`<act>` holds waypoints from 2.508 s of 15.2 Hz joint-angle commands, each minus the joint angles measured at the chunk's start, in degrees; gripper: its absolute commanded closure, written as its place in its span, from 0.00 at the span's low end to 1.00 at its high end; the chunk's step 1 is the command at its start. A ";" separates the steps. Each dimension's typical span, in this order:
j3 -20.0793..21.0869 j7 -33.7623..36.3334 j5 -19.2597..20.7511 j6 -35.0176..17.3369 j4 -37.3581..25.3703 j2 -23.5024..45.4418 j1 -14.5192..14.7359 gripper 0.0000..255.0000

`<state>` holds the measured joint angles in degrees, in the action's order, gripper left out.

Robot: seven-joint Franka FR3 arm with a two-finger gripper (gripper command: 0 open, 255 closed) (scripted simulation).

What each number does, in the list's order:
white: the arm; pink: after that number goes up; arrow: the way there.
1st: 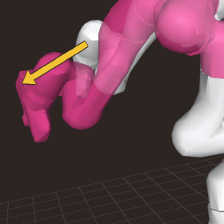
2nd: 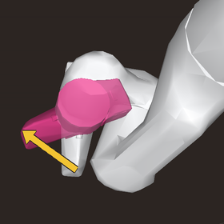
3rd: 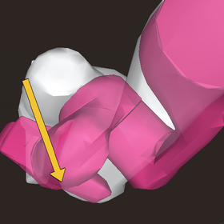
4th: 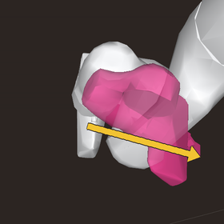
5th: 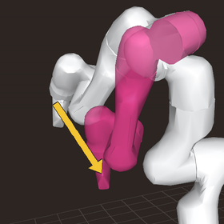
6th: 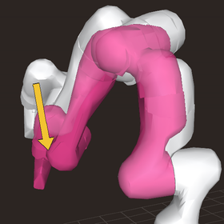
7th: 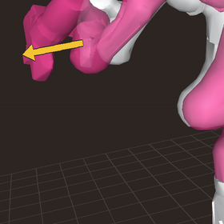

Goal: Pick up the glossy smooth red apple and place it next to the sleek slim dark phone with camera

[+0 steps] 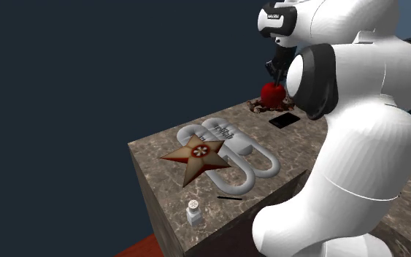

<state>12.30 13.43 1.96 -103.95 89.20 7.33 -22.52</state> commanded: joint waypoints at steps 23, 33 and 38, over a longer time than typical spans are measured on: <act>-4.44 -11.81 -0.50 -6.10 -5.79 11.93 -6.95 1.00; -4.53 -11.80 -0.37 -13.47 0.82 12.70 -7.04 1.00; -4.60 -11.75 -0.24 -16.96 3.47 13.55 -7.04 1.00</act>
<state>7.73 1.69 1.67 -120.19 92.42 20.44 -29.55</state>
